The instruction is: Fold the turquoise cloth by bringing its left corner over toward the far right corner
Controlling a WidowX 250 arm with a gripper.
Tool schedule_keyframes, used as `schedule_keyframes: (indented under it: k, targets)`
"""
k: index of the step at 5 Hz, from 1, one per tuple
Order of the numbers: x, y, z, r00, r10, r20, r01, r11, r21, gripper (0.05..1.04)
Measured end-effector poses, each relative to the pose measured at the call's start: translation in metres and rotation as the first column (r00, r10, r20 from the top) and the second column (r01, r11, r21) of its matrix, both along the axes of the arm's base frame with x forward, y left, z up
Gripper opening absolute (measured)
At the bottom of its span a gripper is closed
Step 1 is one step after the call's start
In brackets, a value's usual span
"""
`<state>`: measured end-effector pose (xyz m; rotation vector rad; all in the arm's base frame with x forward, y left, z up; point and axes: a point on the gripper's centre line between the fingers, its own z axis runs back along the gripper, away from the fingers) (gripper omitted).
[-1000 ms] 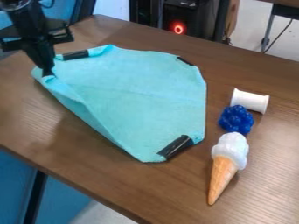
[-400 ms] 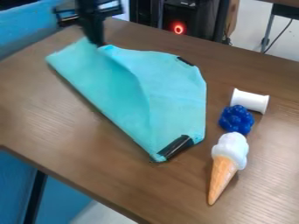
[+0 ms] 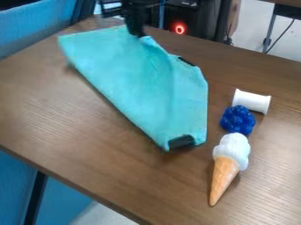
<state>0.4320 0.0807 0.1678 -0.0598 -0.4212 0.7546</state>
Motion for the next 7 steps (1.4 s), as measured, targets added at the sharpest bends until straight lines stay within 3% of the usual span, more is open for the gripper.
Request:
schedule_keyframes:
  k: [1,3,4,6,7]
  targets:
    - [0.026,-0.017,-0.005,1.0,0.001,-0.013,-0.001,1.0,0.0,0.056]
    - [0.048,-0.033,-0.027,0.999,0.004,-0.054,-0.004,1.0,-0.005,0.136]
    - [0.052,-0.049,-0.025,0.998,-0.012,-0.059,0.012,1.0,0.005,0.335]
    - [0.061,-0.056,-0.025,0.998,-0.066,0.003,0.066,0.998,0.009,0.912]
    - [0.052,-0.053,0.005,0.987,-0.144,0.067,0.143,0.99,0.016,1.004]
